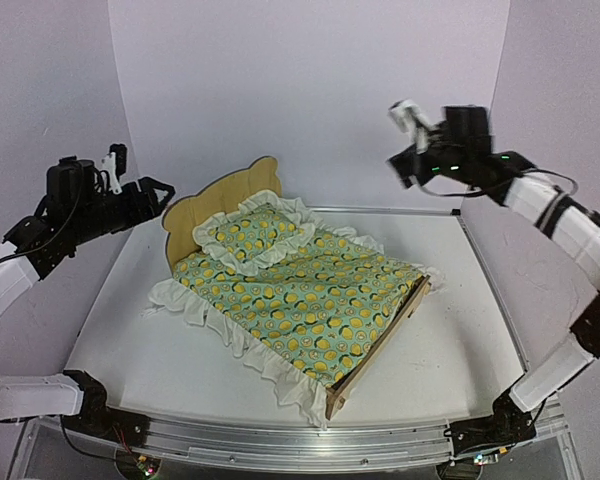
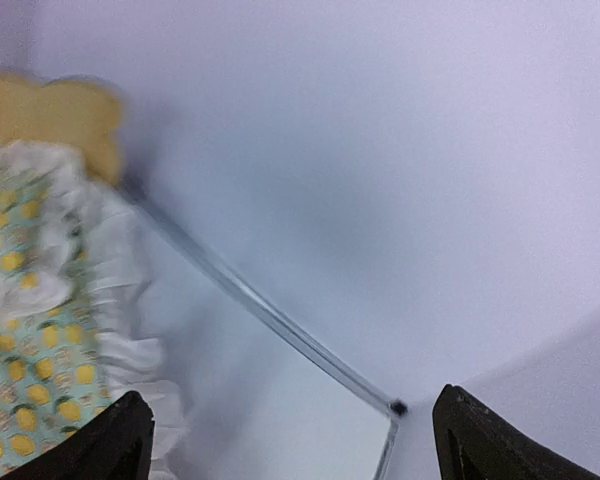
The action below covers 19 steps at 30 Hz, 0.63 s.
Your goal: Set up the pet bed
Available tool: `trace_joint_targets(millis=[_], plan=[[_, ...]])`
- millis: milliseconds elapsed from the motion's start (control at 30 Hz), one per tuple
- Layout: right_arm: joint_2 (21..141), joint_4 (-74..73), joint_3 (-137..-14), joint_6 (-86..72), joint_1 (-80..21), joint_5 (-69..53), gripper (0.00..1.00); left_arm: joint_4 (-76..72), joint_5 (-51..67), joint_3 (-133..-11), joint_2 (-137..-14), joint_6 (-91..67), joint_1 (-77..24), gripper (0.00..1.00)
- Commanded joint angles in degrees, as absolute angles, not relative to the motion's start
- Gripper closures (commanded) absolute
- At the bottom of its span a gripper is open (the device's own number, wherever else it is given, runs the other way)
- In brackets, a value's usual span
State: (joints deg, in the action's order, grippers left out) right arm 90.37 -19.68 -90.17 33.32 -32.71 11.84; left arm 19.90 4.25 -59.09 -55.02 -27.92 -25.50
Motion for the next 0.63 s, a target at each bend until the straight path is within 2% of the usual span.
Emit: trace_joint_targets(millis=[0, 67, 133, 300, 467, 600], plan=[[74.5, -26.6, -76.8, -0.4, -10.8, 16.6, 0.02, 19.7, -1.3, -61.4, -53.4, -24.8, -12.6, 0.22], [67.3, -24.2, -68.6, -2.6, -9.4, 15.0, 0.02, 19.7, -0.7, -63.9, -55.0, -21.3, -9.0, 0.21], [63.2, -24.2, -65.9, -5.4, -8.6, 13.2, 0.02, 19.5, -3.2, -65.8, -56.3, -17.8, -6.8, 0.2], [55.6, -27.3, -63.8, -7.7, -8.3, 10.4, 0.02, 20.4, -5.1, -70.3, -55.1, -11.1, -4.8, 0.18], [51.4, -30.4, -66.5, -8.9, -8.3, 11.6, 0.02, 21.2, -2.7, -70.3, -49.9, -11.1, -4.8, 0.14], [49.3, -30.3, -66.8, -9.2, -8.3, 8.0, 0.02, 22.0, -1.6, -70.1, -48.0, -11.6, -4.8, 0.13]])
